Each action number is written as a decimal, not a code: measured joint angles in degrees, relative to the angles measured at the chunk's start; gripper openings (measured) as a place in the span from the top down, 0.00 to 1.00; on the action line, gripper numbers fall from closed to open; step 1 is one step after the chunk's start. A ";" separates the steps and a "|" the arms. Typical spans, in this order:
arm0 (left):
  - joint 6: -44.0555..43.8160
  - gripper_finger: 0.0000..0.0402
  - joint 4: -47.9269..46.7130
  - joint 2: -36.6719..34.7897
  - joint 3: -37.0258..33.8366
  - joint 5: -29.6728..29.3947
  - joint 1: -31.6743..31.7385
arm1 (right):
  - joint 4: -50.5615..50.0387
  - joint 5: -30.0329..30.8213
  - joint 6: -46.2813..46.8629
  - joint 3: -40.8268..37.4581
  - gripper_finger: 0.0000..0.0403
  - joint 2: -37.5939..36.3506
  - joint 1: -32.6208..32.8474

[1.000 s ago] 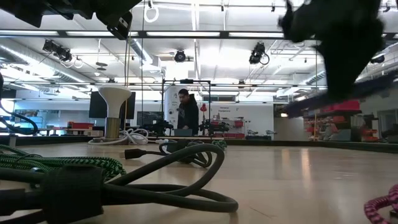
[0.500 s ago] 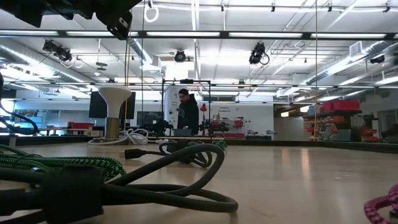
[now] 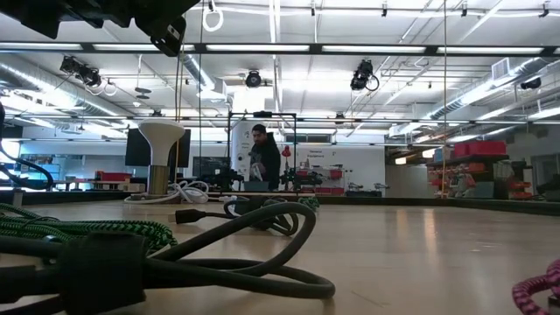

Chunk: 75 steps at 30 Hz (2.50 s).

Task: Pick & Place USB Port
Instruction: Put the black violet charger cable into the yellow bin, then put the black green charger cable into the yellow bin

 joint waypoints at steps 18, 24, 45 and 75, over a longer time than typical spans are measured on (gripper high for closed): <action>-0.02 0.65 -0.28 0.00 0.00 -0.01 0.00 | -2.45 5.98 9.65 -0.68 0.98 5.65 2.67; -0.02 0.65 -0.28 0.00 0.00 0.00 0.00 | -2.59 9.52 9.16 -0.68 0.98 5.65 2.61; -0.04 0.65 -0.24 0.00 0.00 0.00 0.00 | 0.97 9.08 7.73 -0.68 0.97 8.54 2.14; -0.04 0.65 -0.26 0.00 0.00 0.00 0.02 | 12.01 6.44 0.98 -8.92 0.68 8.20 -1.11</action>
